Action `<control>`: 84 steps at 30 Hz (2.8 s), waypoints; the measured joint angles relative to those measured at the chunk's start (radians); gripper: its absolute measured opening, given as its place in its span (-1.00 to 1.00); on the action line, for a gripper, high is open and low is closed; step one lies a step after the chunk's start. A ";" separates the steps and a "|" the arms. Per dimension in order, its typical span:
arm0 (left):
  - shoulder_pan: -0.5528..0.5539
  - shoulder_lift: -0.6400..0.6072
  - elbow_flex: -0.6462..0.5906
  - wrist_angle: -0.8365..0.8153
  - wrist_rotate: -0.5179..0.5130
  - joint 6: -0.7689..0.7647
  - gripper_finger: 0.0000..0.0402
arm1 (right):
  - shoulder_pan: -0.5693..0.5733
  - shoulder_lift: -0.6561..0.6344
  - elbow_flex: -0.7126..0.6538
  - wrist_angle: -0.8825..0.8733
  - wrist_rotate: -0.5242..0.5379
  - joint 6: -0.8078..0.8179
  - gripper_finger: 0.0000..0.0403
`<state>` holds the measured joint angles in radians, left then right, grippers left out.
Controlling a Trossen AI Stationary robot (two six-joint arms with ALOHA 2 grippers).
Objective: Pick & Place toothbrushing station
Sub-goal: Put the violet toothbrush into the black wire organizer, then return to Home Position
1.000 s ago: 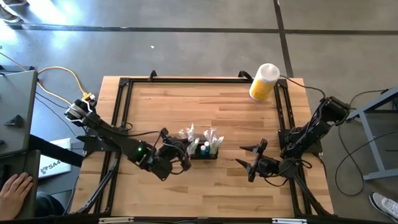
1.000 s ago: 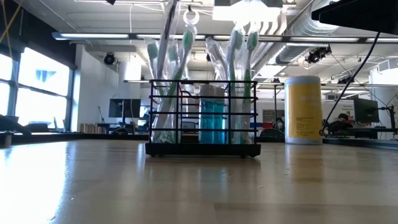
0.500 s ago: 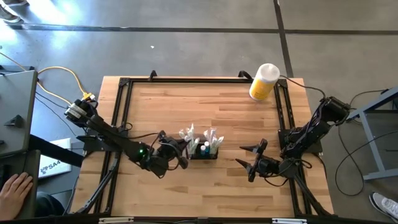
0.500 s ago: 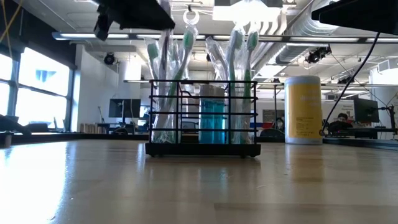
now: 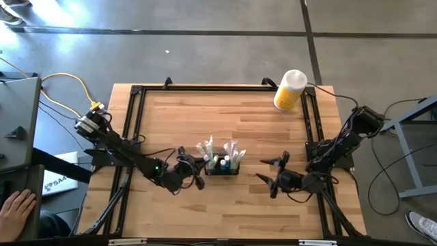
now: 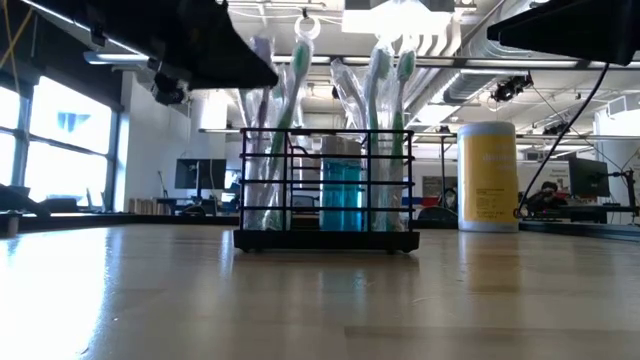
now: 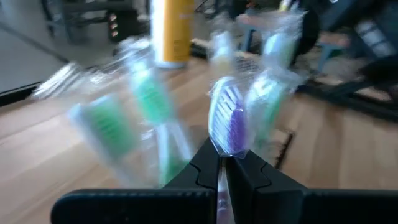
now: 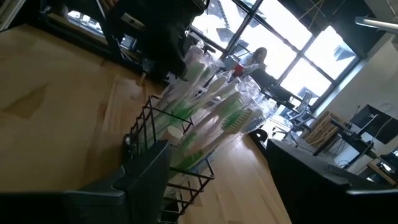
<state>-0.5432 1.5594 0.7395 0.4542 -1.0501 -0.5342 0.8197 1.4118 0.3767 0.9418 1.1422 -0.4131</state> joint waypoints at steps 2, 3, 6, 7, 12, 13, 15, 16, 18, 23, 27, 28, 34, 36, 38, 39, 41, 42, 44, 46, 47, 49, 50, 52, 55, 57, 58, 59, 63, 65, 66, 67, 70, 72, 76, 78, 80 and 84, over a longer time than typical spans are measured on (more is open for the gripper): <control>0.000 0.024 0.001 0.068 0.025 0.049 -0.96 | -0.008 0.000 0.000 -0.003 0.000 0.012 0.28; 0.000 0.033 0.001 0.082 0.027 0.063 -0.96 | -0.012 0.000 0.000 -0.003 -0.001 0.019 0.28; 0.001 0.050 0.001 0.096 0.022 0.062 -0.96 | -0.019 0.000 0.000 -0.012 -0.010 0.028 0.28; 0.001 0.050 0.001 0.093 0.018 0.059 -0.96 | -0.018 0.000 0.000 -0.013 -0.020 0.027 0.28; 0.001 0.049 0.001 0.105 0.016 0.059 -0.95 | -0.017 0.000 0.000 -0.012 -0.022 0.028 0.28; 0.001 0.049 0.001 0.112 0.016 0.059 -0.95 | -0.017 0.000 0.000 -0.012 -0.022 0.028 0.28; 0.000 0.049 0.001 0.118 0.015 0.060 -0.95 | -0.017 0.000 0.000 -0.012 -0.021 0.028 0.28; 0.000 0.049 0.001 0.119 0.016 0.059 -0.95 | -0.017 0.000 0.000 -0.012 -0.021 0.028 0.28; 0.000 0.049 0.001 0.119 0.033 0.070 -0.95 | -0.017 0.000 0.000 -0.013 -0.020 0.028 0.28; 0.000 0.048 0.001 0.128 0.049 0.085 -0.81 | -0.017 0.000 0.000 -0.022 -0.019 0.028 0.28; 0.000 0.048 0.001 0.129 0.049 0.085 -0.55 | -0.017 0.000 0.000 -0.037 -0.019 0.028 0.28; 0.000 0.048 0.001 0.131 0.049 0.085 -0.49 | -0.017 0.000 0.000 -0.040 -0.018 0.028 0.28; 0.000 0.048 0.001 0.151 0.046 0.086 -0.24 | -0.017 0.000 0.000 -0.045 -0.016 0.027 0.28; 0.000 0.048 0.002 0.153 0.048 0.086 -0.21 | -0.017 0.000 0.000 -0.046 -0.016 0.026 0.28; 0.000 0.048 0.002 0.153 0.052 0.082 -0.20 | -0.017 0.000 0.000 -0.046 -0.016 0.026 0.28; 0.000 0.046 0.002 0.153 0.066 0.077 -0.20 | -0.017 0.000 0.000 -0.046 -0.016 0.025 0.28; 0.000 0.039 0.002 0.151 0.104 0.077 -0.20 | -0.017 0.000 0.000 -0.046 -0.012 0.021 0.28; 0.000 0.036 0.002 0.153 0.117 0.075 -0.20 | -0.017 0.000 0.000 -0.044 -0.009 0.020 0.28; 0.000 0.026 0.002 0.150 0.132 0.069 -0.20 | -0.017 0.000 0.000 -0.041 -0.008 0.020 0.28; -0.001 0.011 0.002 0.150 0.132 0.063 -0.20 | -0.017 0.000 0.000 -0.041 -0.008 0.020 0.28; -0.001 0.004 0.002 0.152 0.132 0.058 -0.20 | -0.017 0.000 0.000 -0.041 -0.008 0.020 0.28; 0.000 -0.013 0.002 0.151 0.133 0.058 -0.20 | -0.017 0.000 0.000 -0.041 -0.010 0.020 0.28; 0.000 -0.019 0.002 0.151 0.139 0.058 -0.20 | -0.017 0.000 0.000 -0.041 -0.016 0.020 0.28; 0.000 -0.031 0.002 0.150 0.155 0.058 -0.20 | -0.017 0.000 0.000 -0.041 -0.019 0.020 0.28; -0.001 -0.038 0.002 0.150 0.155 0.060 -0.20 | -0.017 0.000 0.000 -0.041 -0.019 0.025 0.28; 0.000 -0.038 0.002 0.149 0.156 0.067 -0.20 | -0.015 0.000 0.000 -0.041 -0.019 0.025 0.28; 0.000 -0.038 0.002 0.149 0.156 0.067 -0.20 | -0.012 0.000 0.000 -0.041 -0.018 0.024 0.28; 0.000 -0.038 0.002 0.150 0.156 0.066 -0.20 | -0.008 0.000 0.000 -0.041 -0.019 0.022 0.28; -0.001 -0.038 0.002 0.152 0.194 0.060 -0.20 | -0.001 0.000 0.000 -0.001 -0.018 -0.009 0.28; -0.001 -0.044 0.002 0.164 0.211 0.075 -0.20 | -0.002 0.000 0.000 0.027 -0.017 -0.019 0.28; -0.001 -0.051 0.002 0.173 0.220 0.087 -0.20 | -0.002 0.000 0.000 0.035 -0.016 -0.027 0.28; -0.001 -0.056 0.006 0.186 0.238 0.091 -0.20 | 0.000 0.000 0.000 0.038 -0.016 -0.032 0.28; 0.000 -0.074 0.029 0.177 0.259 0.141 -0.20 | 0.014 0.000 0.000 0.060 -0.007 -0.042 0.28; -0.001 -0.078 0.053 0.173 0.281 0.193 -0.20 | 0.028 0.000 0.000 0.089 0.004 -0.064 0.28; -0.008 -0.098 0.096 0.159 0.342 0.278 -0.20 | 0.058 0.000 0.000 0.142 0.047 -0.120 0.28; -0.008 -0.107 0.117 0.123 0.349 0.295 -0.20 | 0.075 0.000 0.000 0.156 0.072 -0.143 0.28; -0.008 -0.107 0.138 0.065 0.351 0.298 -0.20 | 0.095 0.000 0.000 0.155 0.091 -0.157 0.28; -0.007 -0.117 0.185 -0.050 0.362 0.276 -0.20 | 0.130 0.000 0.000 0.163 0.097 -0.182 0.28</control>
<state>-0.5503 1.4425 0.9241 0.4042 -0.6886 -0.2587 0.9500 1.4117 0.3763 1.1048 1.2397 -0.5952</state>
